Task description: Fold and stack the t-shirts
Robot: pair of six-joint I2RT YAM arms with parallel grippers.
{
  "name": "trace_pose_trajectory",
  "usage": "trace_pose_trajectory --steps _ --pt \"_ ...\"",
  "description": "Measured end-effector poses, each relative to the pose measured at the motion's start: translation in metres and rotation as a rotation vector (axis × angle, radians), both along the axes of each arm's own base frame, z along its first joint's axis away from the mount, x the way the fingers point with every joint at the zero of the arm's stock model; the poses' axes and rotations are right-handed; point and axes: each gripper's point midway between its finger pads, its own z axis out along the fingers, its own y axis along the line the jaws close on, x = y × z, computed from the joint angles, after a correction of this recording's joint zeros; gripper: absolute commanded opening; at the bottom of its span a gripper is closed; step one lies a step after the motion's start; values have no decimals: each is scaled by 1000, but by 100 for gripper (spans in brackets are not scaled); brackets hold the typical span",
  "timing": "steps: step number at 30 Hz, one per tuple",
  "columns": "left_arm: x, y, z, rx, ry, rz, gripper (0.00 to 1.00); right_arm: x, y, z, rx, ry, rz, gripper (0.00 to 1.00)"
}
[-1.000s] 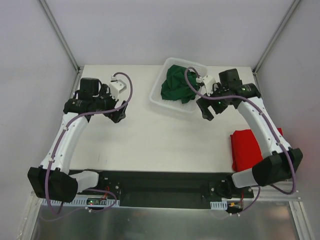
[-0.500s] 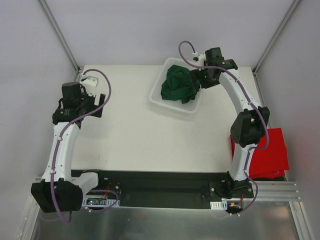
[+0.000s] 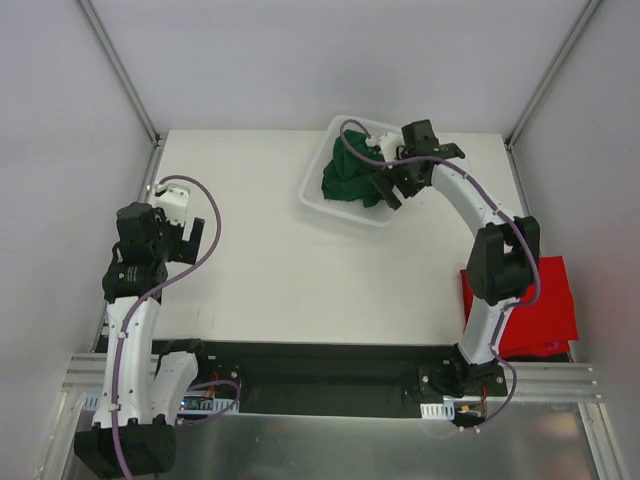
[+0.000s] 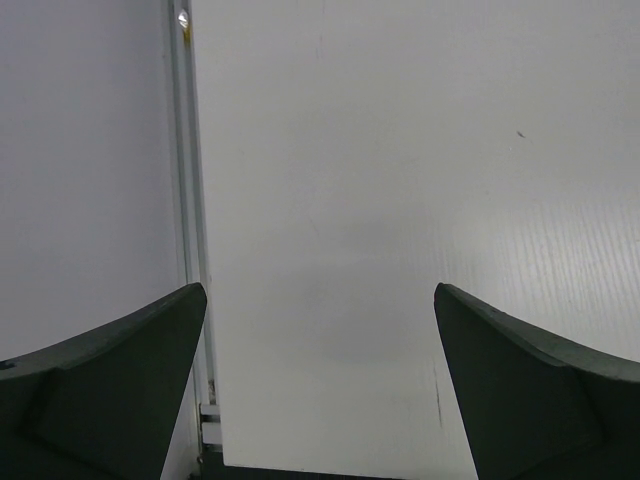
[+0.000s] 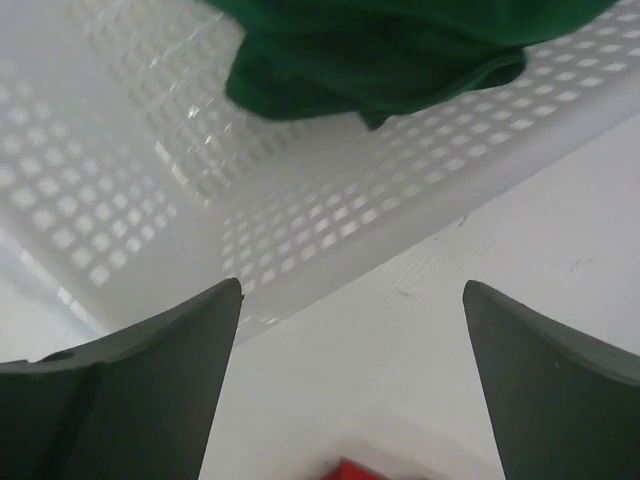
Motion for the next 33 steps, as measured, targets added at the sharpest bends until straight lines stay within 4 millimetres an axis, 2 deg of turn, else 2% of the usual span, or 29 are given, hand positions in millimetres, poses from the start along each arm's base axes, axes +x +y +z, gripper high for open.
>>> trace_pose_trajectory --steps 2,6,7,9,12,16,24,25,28,29,31,32,33 --pt "0 0 -12 -5 37 -1 99 -27 13 0 -48 -4 138 96" --pt "3 -1 -26 -17 89 -4 99 -90 62 14 -127 -68 470 96" --pt "4 -1 -28 -23 98 -5 99 -103 74 18 -131 -83 540 96" --pt "5 -2 -31 -28 110 -9 100 -113 87 22 -140 -109 621 96" --pt "6 -4 -34 -36 119 -15 99 -115 82 16 -172 -111 658 97" --pt "5 -5 -36 -39 118 -22 99 -114 70 -9 -237 -63 675 99" --pt "-7 -7 -41 -31 101 -27 99 -96 72 -47 -299 -21 666 95" --pt "-8 -7 -42 -30 101 -27 99 -93 73 -49 -304 -21 662 91" --pt "-11 -7 -46 -26 106 -30 99 -82 76 -53 -320 -35 647 64" --pt "-12 -7 -48 -26 108 -31 99 -79 77 -52 -322 -41 642 46" --pt "-13 -7 -51 -23 113 -34 99 -73 79 -50 -325 -52 629 26" --pt "-14 -7 -52 -22 115 -35 99 -70 81 -48 -319 -58 615 8" --pt "-15 -7 -53 -22 118 -36 99 -70 82 -47 -312 -59 608 2"
